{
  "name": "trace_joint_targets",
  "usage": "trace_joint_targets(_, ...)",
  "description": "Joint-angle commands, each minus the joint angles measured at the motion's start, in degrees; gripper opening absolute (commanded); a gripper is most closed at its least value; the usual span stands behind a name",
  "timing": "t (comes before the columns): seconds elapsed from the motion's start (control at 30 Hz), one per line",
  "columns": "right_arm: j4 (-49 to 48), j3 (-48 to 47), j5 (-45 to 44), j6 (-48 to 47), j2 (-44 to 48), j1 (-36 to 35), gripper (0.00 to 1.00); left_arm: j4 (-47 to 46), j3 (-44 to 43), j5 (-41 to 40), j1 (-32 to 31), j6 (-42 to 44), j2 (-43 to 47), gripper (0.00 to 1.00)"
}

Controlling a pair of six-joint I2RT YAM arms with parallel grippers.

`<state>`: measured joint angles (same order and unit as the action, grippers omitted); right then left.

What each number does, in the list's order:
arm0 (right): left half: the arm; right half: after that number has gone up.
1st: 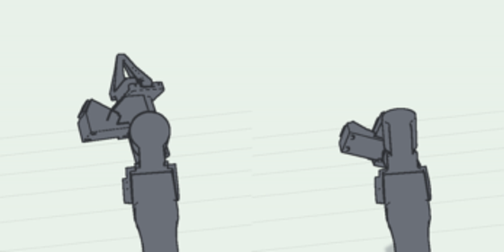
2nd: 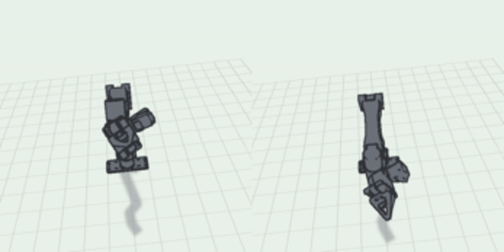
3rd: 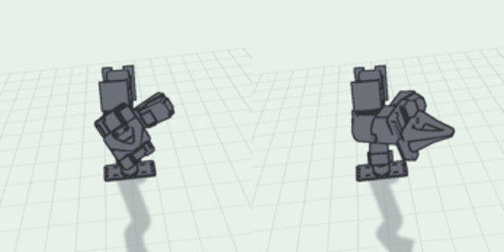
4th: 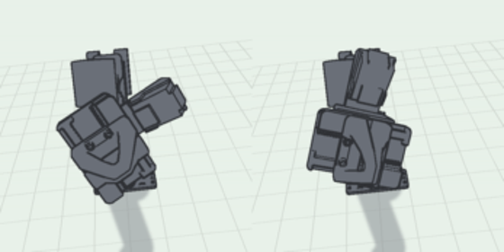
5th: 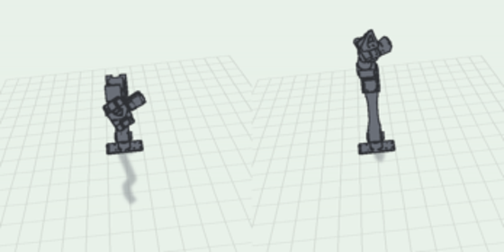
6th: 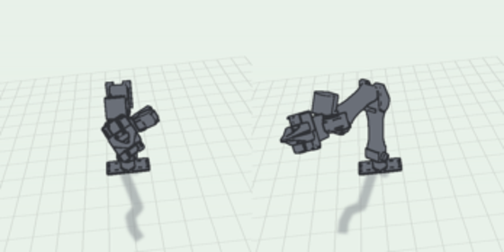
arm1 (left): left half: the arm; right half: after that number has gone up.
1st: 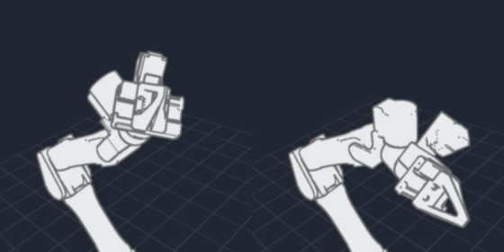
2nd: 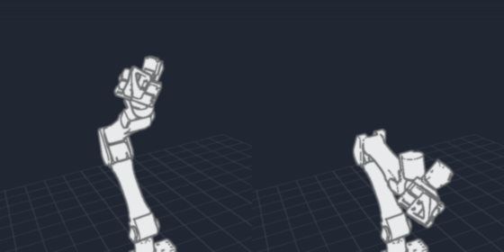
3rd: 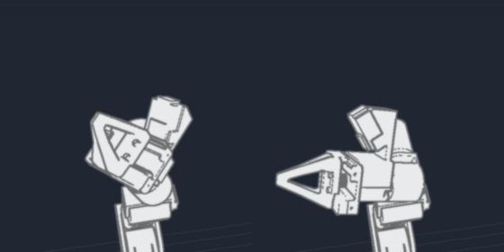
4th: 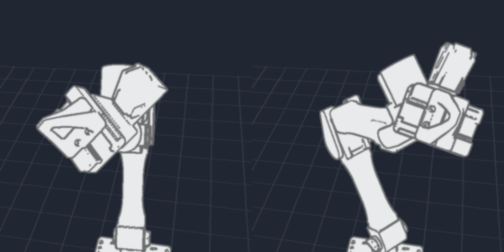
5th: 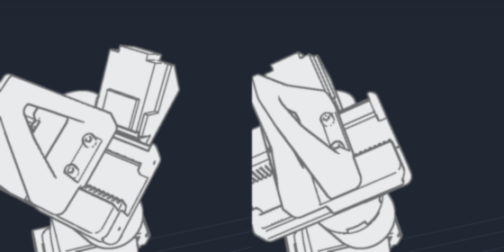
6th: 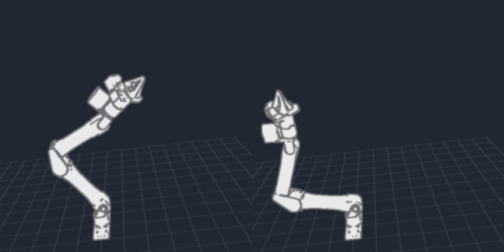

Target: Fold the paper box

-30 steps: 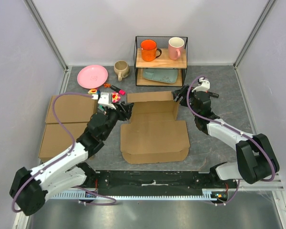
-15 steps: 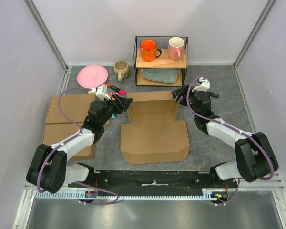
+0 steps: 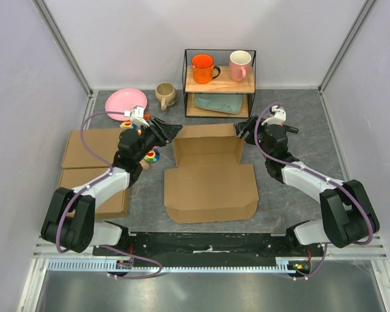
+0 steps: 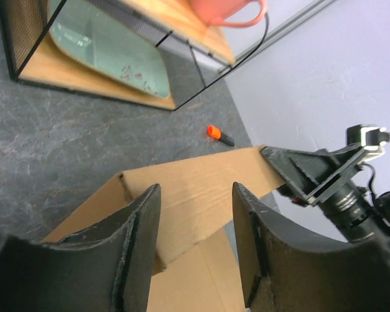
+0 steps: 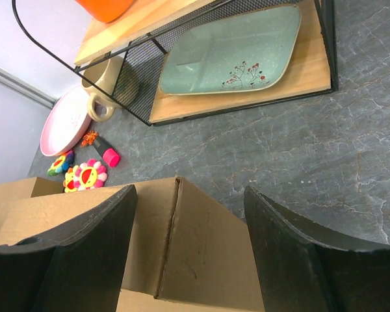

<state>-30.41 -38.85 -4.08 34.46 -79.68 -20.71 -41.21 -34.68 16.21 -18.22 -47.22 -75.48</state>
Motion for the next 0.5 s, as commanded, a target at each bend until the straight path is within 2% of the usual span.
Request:
trace_joint_targets(0.0,4.14,1.94,2.05,-1.15,-1.80,-0.12,0.73,4.56,-1.19,2.69,0.11,-1.29,-3.70,0.53)
trace_joint_targets(0.2,3.61,3.77,1.35,-0.44,-1.18,-0.12,0.68,3.15,2.24,3.65,0.11,-2.61,-6.34,0.45)
trace_joint_targets(0.27,3.00,4.83,1.70,0.25,-0.92,-0.12,0.64,1.49,4.00,4.27,-0.06,-3.22,-7.04,0.38)
trace_joint_targets(0.47,0.71,10.72,2.41,2.28,1.01,-0.73,0.63,-1.41,9.88,3.49,-1.03,-3.84,-6.87,0.34)
